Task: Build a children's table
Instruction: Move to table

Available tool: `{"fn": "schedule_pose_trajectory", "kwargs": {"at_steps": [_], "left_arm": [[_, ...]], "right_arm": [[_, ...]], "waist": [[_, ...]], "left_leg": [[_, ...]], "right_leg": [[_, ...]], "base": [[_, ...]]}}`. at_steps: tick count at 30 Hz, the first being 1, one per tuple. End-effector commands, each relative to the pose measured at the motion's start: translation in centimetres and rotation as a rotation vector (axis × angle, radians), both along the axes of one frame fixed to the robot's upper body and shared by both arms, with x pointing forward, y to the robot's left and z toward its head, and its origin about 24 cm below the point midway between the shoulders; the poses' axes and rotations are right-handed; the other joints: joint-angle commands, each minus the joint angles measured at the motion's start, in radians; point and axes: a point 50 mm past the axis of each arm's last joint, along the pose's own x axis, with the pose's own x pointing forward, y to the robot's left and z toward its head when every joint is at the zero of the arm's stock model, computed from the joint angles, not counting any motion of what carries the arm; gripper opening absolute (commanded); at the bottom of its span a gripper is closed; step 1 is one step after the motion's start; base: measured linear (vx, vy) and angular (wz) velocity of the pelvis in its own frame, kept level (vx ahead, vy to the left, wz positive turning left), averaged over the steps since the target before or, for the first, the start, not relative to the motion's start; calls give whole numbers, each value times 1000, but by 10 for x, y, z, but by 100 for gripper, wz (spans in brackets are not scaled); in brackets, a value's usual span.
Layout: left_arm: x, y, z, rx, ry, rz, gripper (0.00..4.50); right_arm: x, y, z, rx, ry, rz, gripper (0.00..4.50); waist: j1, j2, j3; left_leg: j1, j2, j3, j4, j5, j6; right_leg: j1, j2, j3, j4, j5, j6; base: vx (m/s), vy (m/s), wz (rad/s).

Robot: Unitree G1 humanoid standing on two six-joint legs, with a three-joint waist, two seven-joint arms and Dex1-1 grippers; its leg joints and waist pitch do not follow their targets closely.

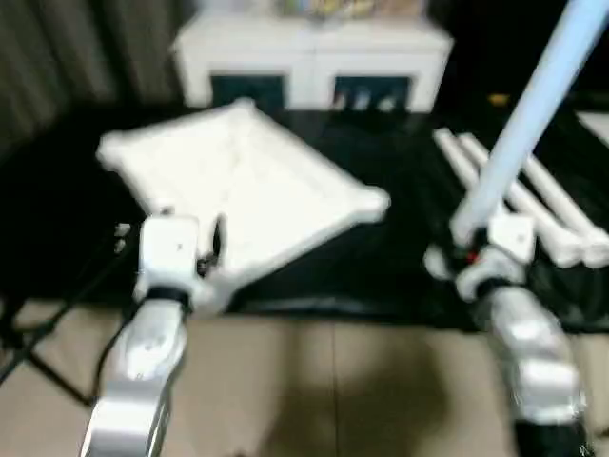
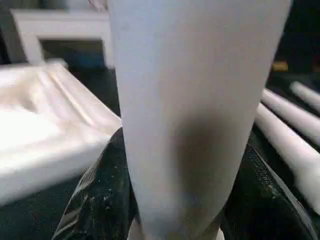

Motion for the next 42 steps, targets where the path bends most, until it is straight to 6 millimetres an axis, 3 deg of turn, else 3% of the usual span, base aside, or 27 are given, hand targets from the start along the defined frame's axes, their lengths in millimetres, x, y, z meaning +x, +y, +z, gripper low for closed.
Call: {"fn": "schedule_pose_trajectory", "kwargs": {"at_steps": [1,2,4,6,7,8,9,10,11,12,13,14,15,16,17,18,19,22,25,27,28,31,33,36,37,38,42], "left_arm": [[0,-1,2,-7,-24,38,372],[-1,-3,0,-10,-15,33,372],[0,-5,-2,-15,-4,24,372],[0,-6,-3,-32,-6,26,372],[0,-6,-3,-47,-9,28,372],[2,-5,-3,-71,-8,38,372],[3,-5,-3,-89,-9,33,372],[4,-5,-3,-92,-9,32,372],[5,-5,-3,-97,-9,30,372],[6,-6,-3,-106,-9,25,372],[6,-6,-3,-106,-9,25,372],[9,-7,-3,-105,-5,16,372],[10,-8,-4,-105,1,12,372],[12,-8,-4,-105,5,9,372],[14,-9,-4,-109,7,2,372],[15,-9,-4,-112,8,-2,372],[18,-10,-4,-120,11,-8,372],[21,-12,-2,-122,3,-21,372],[23,-14,-1,-108,-3,-30,372],[23,-15,0,-96,-7,-35,372],[23,-17,2,-76,-19,-42,372],[23,-18,3,-66,-27,-46,372],[22,-17,4,-70,-39,-46,372],[20,-16,8,-94,-51,-50,372],[20,-14,9,-106,-59,-40,372],[19,-13,9,-117,-65,-41,372],[16,-14,15,-111,-84,-70,372]], "right_arm": [[0,6,7,-42,-33,11,187],[2,13,9,-46,-44,36,187],[8,23,12,-49,-66,98,187],[11,26,13,-48,-68,114,187],[13,27,14,-47,-70,129,187],[20,30,14,-36,-62,160,187],[29,34,15,-49,-64,217,187],[32,36,16,-53,-65,230,187],[35,38,16,-62,-66,252,187],[43,38,15,-58,-63,286,187],[43,38,15,-58,-63,286,187],[54,36,9,-22,-31,293,187],[61,32,2,-33,1,276,187],[65,30,-2,-41,22,264,187],[70,24,-8,-20,61,229,187],[73,21,-12,-7,85,207,187],[77,15,-16,-34,109,154,187],[82,-5,-15,-10,111,-9,187],[81,-13,-11,-38,77,-76,187],[79,-9,-10,-82,53,-43,187],[77,0,-10,-118,33,20,187],[76,5,-10,-128,27,51,187],[69,13,2,-75,-38,105,187],[53,19,26,54,-99,151,187],[48,22,33,69,-116,175,187],[43,24,38,73,-137,197,187],[34,36,42,121,-144,249,187]], "waist": [[-23,27,-48],[-34,6,-49],[-33,11,-52],[-33,-15,-52],[-37,-37,-55],[-35,-59,-46],[-18,-59,-41],[10,-108,-52],[22,-95,-52],[28,-93,-40],[22,-76,-43],[23,-41,-52],[7,-40,-56],[0,-4,-58],[-4,-11,-54],[-4,-11,-54],[3,7,-51],[15,4,-49],[18,7,-53],[19,3,-56],[15,-11,-55],[13,-4,-56],[20,-20,-52],[26,-13,-55],[34,-40,-51],[40,-28,-54],[35,-16,-42]], "left_leg": [[58,123,-79,-201,-432,-182],[66,147,-89,-210,-406,-170],[70,208,-121,-237,-341,-62],[68,210,-118,-246,-373,58],[59,172,-96,-236,-395,143],[13,87,-37,-190,-425,158],[4,0,23,-97,-393,128],[-3,-38,61,63,-171,121],[-38,-26,43,49,-91,107],[-42,-12,31,11,-45,59],[-19,9,21,-44,-86,54],[-5,21,14,-74,-83,57],[1,62,-5,-114,-116,76],[22,86,-7,-117,-204,68],[22,85,2,-121,-237,72],[22,85,2,-121,-237,72],[27,70,27,-112,-215,70],[28,80,40,-117,-184,59],[22,86,43,-121,-155,42],[18,82,48,-118,-125,53],[12,79,52,-117,-109,65],[12,79,53,-113,-76,90],[15,80,57,-114,-75,104],[23,92,52,-119,-51,110],[22,91,54,-123,-38,114],[32,95,56,-121,-46,106],[31,92,57,-134,-134,55]], "right_leg": [[-7,52,-33,11,26,-35],[-9,46,-35,15,3,-32],[-25,33,-30,67,-106,-5],[-22,21,-16,83,-133,-7],[0,9,-1,60,-108,-49],[21,-19,21,-27,-148,-158],[16,-48,33,-101,-305,-202],[26,-106,67,-157,-612,-134],[52,-117,89,-138,-632,-69],[45,-110,79,-126,-690,86],[42,-88,62,-117,-613,98],[46,-74,44,-111,-523,71],[32,-23,13,-77,-292,34],[23,-25,-1,-81,-248,-32],[35,-32,-5,-86,-223,-85],[35,-32,-5,-86,-223,-85],[28,-36,-3,-94,-213,-144],[29,-36,-6,-93,-269,-138],[33,-35,-4,-78,-181,-124],[35,-39,-1,-73,-137,-132],[40,-42,1,-72,-129,-136],[36,-39,2,-71,-112,-141],[36,-40,7,-71,-116,-133],[31,-37,9,-67,-81,-120],[38,-39,10,-62,-75,-111],[27,-41,12,-62,-81,-113],[21,-39,12,-81,-175,-92]], "base": [[-32,154,6],[-29,51,4],[-14,26,2],[-58,-88,-1],[-63,-144,-2],[-83,-175,-5],[-83,-175,-5],[-89,-163,-9],[-73,-138,-17],[-73,-138,-17],[-68,-98,-11],[-69,-61,-2],[-69,-61,-2],[-54,-26,2],[0,0,0],[0,0,0],[0,0,0],[0,0,0],[0,0,0],[0,0,0],[0,0,0],[0,0,0],[0,0,0],[0,0,0],[0,0,0],[0,0,0],[0,0,0]]}}
